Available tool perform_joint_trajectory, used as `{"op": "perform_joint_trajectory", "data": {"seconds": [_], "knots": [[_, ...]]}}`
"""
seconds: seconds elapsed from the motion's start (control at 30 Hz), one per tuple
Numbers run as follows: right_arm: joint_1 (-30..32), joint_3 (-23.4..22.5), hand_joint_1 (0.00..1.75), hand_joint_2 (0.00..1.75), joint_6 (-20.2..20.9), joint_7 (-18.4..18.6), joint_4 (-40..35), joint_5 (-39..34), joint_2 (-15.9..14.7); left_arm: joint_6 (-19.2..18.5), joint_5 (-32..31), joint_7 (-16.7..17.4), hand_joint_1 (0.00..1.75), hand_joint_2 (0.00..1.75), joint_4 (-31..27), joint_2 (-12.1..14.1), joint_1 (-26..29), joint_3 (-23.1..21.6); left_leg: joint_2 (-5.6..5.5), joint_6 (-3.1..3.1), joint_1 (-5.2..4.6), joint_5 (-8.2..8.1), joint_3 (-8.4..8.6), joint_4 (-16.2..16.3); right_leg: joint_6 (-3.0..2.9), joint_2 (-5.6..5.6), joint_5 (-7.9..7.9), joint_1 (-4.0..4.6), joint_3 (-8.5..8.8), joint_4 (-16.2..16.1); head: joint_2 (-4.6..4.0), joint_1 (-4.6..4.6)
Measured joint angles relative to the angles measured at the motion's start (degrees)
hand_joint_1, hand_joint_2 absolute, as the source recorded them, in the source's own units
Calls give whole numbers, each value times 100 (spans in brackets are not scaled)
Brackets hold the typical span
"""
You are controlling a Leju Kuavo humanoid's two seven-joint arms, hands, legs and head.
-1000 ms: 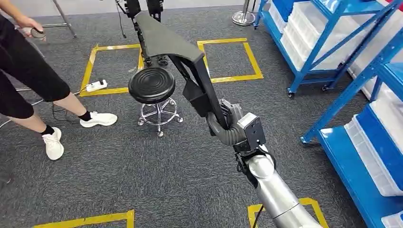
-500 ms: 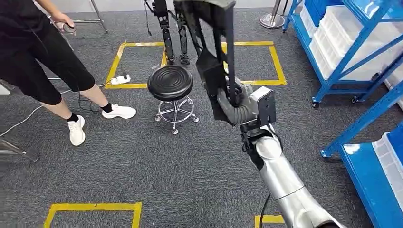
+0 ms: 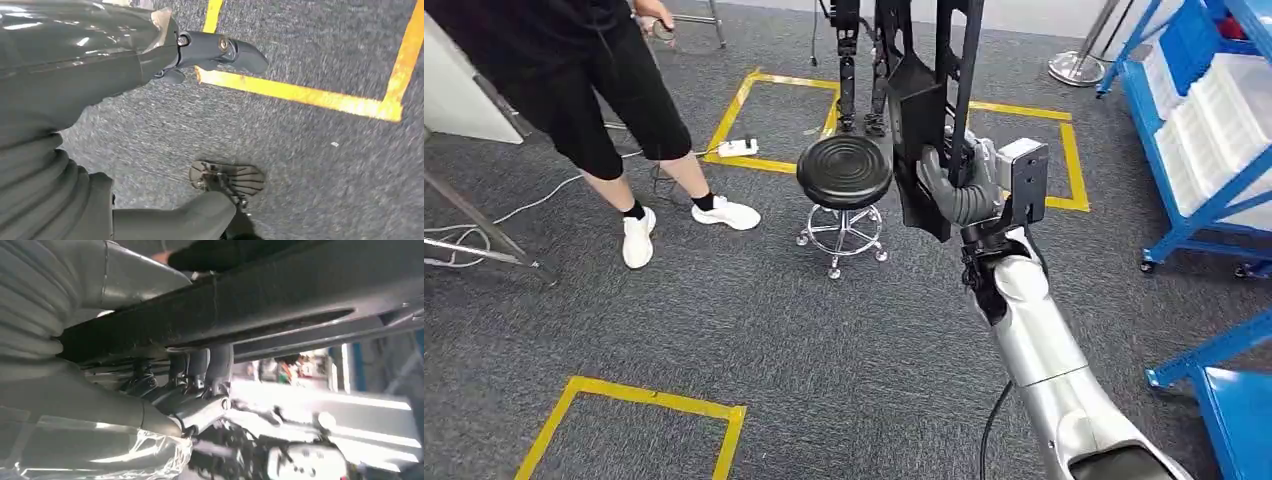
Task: Take the parts from the cabinet and place them on the table.
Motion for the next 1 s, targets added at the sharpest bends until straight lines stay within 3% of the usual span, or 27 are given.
{"op": "perform_joint_trajectory", "data": {"seconds": [0.03, 0.07, 0.13, 0.17, 0.2, 0.23, 0.27, 0.33, 0.37, 0.4, 0.43, 0.47, 0.5, 0.53, 0.57, 0.6, 0.67, 0.7, 0.73, 0.87, 0.9, 0.93, 1.0], "knots": [[12, -4, 175, 175, 0, 9, 42, 4, -9, -2, 0, 0, 0, 175, 0, 0, 1, 2, -98, -2, 2, 0, -1, 4, 48, 15, -55, -20, -169, 303, 0, 0], [19, -4, 175, 175, 0, 9, 68, 4, -13, -4, 0, 0, 0, 175, 0, -2, 5, 0, -180, -7, 7, 0, 4, 5, 99, 16, 0, -48, -191, 296, 0, 2], [13, -20, 175, 175, 0, 9, 103, 2, -31, -7, 0, 0, 0, 175, 0, -9, 22, 2, -349, -35, 37, -12, 11, 32, 257, 39, 366, -111, 101, -408, 0, 0], [2, -35, 175, 175, 0, 9, 110, 2, -37, -7, 0, 0, 0, 175, 0, -9, 24, 2, -427, -75, 58, -34, 5, 64, 344, 141, 588, -171, 323, -915, 0, 4], [-11, -53, 175, 175, 0, 9, 127, 2, -48, -7, -2, 0, 0, 175, 0, -7, 22, 2, -501, -134, 65, -58, -40, 115, 403, 436, 699, -248, 479, -1317, 0, 11], [-33, -57, 175, 175, -4, 4, 142, -9, -44, -7, -6, -2, 0, 175, 0, -2, 12, 2, -561, -187, 27, -94, -90, 195, 323, 455, 700, -214, 539, -1353, 0, 17], [-36, -61, 175, 175, -13, 9, 160, -13, -48, -7, -9, -9, 0, 175, 0, -2, 15, 2, -611, -222, 39, -72, -113, 179, 249, 369, 700, -211, 513, -1337, 0, -5], [-76, -115, 175, 175, -46, 9, 201, -44, -50, -7, -9, -9, 0, 175, 0, -7, 46, 2, -715, -287, 82, -30, -142, 138, 182, 267, 712, -163, 511, -1332, 0, -15], [-144, -148, 175, 175, -91, 15, 238, -52, -56, -7, -22, -9, 0, 175, 2, -4, 58, 2, -693, -304, 105, -54, -173, 167, 131, 184, 734, -229, 526, -1362, 0, -14], [-198, -197, 175, 175, -116, 26, 247, -52, -72, -7, -22, -4, 0, 175, 2, -15, 67, 2, -335, -332, 58, -133, -214, 289, 99, 146, 732, -209, 538, -1367, 0, -24], [-245, -254, 175, 175, -129, 26, 249, -52, -92, -4, -22, 0, 0, 175, 2, -9, 60, 2, -116, -352, 54, -302, -341, 572, 67, 91, 724, -193, 544, -1367, 2, -86], [-281, -311, 175, 175, -138, 39, 249, -52, -114, 2, -22, 2, 0, 175, 2, -2, 43, 4, 9, -370, 66, -519, -562, 1034, 18, 21, 707, -162, 554, -1367, 0, -77], [-291, -363, 175, 175, -148, 59, 252, -39, -142, 2, -22, 2, 0, 175, 2, -4, 39, 9, 60, -375, 74, -686, -768, 1452, 2, -49, 696, -144, 563, -1366, 0, -81], [-291, -391, 175, 175, -157, 68, 256, -22, -160, 0, -24, 2, 0, 175, 2, -7, 41, 11, 88, -379, 78, -781, -943, 1789, -20, -120, 680, -127, 569, -1365, 0, -79], [-290, -398, 175, 175, -162, 92, 256, -2, -175, 0, -28, 9, 0, 175, 2, -7, 48, 13, 100, -378, 81, -746, -996, 1868, -29, -176, 674, -115, 578, -1365, 0, -81], [-292, -400, 175, 175, -173, 107, 256, 11, -186, -4, -35, 13, 0, 175, 2, -7, 51, 15, 103, -364, 81, -600, -926, 1700, -38, -231, 664, -109, 587, -1365, 0, -81], [-305, -418, 175, 175, -184, 116, 256, 44, -199, -7, -55, 13, 0, 175, 2, 2, 49, 33, 209, -292, 62, -142, -469, 820, -43, -342, 634, -90, 627, -1366, 0, -81], [-313, -422, 175, 175, -186, 116, 252, 63, -203, -9, -61, 13, 0, 175, 0, 4, 48, 39, 422, -232, 29, 1, -211, 350, -35, -397, 614, -81, 655, -1370, 0, -83], [-329, -424, 175, 175, -186, 116, 252, 87, -221, -9, -61, 11, 0, 175, 0, 9, 32, 48, 611, -213, -73, -108, -161, 248, -11, -444, 598, -28, 657, -1369, 0, -79], [-398, -398, 175, 175, -197, 153, 254, 247, -212, -15, -61, -2, 0, 175, 0, 20, 34, 105, 304, -115, -101, -71, -171, 164, 85, -681, 567, -5, 743, -1425, 0, -79], [-416, -385, 175, 175, -194, 177, 243, 306, -197, -15, -63, 7, 0, 175, 2, 18, 52, 105, 265, -66, -1, -12, -70, 65, 119, -557, 511, 12, 676, -1358, 0, -59], [-435, -363, 175, 175, -177, 195, 234, 375, -184, -20, -72, 6, 0, 175, 0, 7, 30, 105, 180, -51, -14, 5, -47, 17, 112, -254, 422, -32, 610, -1157, 0, -74], [-439, -297, 175, 175, -72, 223, 193, 492, -179, -43, -116, 13, 0, 175, 0, 9, 6, 109, 64, -11, -4, 23, -46, 18, 35, -35, 84, -50, 202, -347, 0, -29]]}}
